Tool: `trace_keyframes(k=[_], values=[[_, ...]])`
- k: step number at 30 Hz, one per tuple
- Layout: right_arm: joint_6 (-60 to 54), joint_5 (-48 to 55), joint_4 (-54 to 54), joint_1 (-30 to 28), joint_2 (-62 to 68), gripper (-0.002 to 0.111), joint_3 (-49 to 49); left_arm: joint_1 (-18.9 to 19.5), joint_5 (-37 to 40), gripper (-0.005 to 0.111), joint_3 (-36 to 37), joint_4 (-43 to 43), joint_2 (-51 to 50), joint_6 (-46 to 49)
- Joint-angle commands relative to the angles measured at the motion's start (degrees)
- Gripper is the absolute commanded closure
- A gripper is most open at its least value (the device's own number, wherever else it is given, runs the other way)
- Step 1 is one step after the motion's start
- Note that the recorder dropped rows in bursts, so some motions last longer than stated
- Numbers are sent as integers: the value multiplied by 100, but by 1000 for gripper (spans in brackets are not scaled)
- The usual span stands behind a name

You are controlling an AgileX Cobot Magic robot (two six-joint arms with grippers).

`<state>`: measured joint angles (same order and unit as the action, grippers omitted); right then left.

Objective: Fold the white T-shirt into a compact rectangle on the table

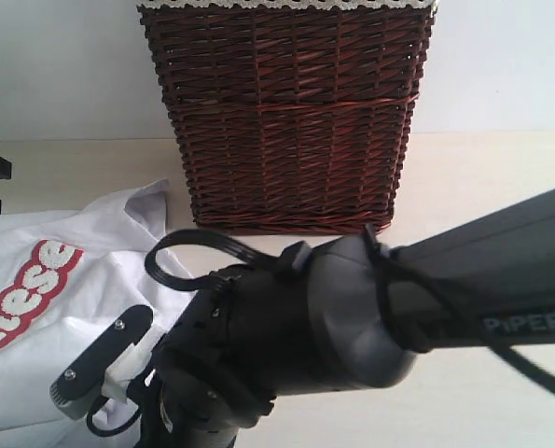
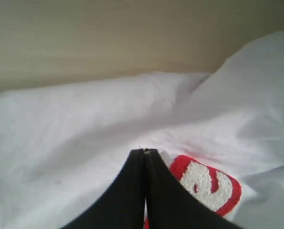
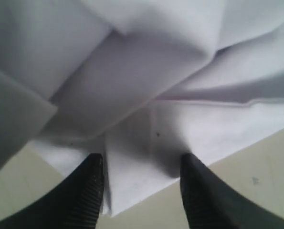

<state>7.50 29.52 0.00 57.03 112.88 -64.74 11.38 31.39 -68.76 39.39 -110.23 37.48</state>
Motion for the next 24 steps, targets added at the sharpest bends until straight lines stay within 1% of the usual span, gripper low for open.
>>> trace_keyframes(k=[1,2,4,7,9,12,14,21,24], values=[[13,-61,-66,94,56,58,-33,-13,-29,107,-3,43,26,-10],[76,-59,-142,94,56,59,-33,-13,-29,107,-3,43,26,-10],[479,77,-649,94,56,65,-33,-13,-17,107,-3,43,26,-10],[1410,560,-1892,94,65,88,-33,-13,-17,107,-3,43,26,-10],[2151,1016,-2915,94,41,107,-33,-13,-17,107,-3,43,26,-10],[2903,1662,-3936,94,-45,108,-33,-13,-17,107,-3,43,26,2],[3123,2109,-4354,94,-142,108,-33,-13,-17,107,-3,43,26,2],[3312,3409,-5598,94,-584,108,-33,-13,-29,107,-3,43,26,93],[3315,3605,-5760,-54,-698,108,-33,-13,-6,107,-3,43,26,104]])
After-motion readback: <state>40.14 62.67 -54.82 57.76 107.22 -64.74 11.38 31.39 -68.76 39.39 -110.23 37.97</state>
